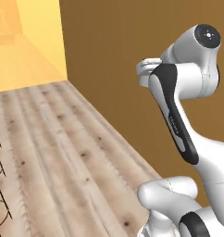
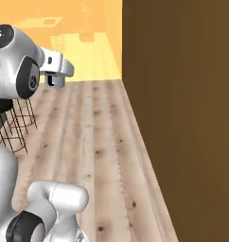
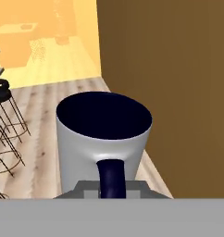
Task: There is a tray on the dining counter. Grab the cup, mug, and pitcher and place them on the tray. The pitcher may be placed next to the tray if it cannot fit the tray.
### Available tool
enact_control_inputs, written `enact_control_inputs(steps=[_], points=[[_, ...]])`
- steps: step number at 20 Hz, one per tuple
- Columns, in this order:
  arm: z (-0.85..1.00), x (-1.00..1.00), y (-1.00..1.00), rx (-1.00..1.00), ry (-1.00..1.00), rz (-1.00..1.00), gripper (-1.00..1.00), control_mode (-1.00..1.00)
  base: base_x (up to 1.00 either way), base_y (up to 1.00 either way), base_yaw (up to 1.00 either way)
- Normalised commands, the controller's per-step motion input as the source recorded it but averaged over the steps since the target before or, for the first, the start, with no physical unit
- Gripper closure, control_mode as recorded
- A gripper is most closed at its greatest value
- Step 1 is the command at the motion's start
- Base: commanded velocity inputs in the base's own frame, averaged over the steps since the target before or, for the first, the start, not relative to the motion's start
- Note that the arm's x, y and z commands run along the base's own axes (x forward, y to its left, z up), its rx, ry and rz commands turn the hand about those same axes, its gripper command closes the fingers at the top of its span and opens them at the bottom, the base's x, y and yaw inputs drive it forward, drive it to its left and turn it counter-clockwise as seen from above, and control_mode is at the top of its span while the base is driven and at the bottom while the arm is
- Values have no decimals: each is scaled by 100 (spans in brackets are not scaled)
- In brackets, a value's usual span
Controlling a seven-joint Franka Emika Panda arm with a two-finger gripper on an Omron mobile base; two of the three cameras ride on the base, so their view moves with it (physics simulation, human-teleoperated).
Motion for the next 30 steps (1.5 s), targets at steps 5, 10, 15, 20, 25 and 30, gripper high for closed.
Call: enact_control_inputs(steps=[5,10,15,20,25,30], points=[[0,0,0,0,0,0,100,100,100,0,5],[0,0,0,0,0,0,100,100,100,0,9],[0,0,0,0,0,0,100,100,100,0,12],[0,0,0,0,0,0,100,100,100,0,10],[0,0,0,0,0,0,100,100,100,-3,13],[0,0,0,0,0,0,100,100,100,-29,47]])
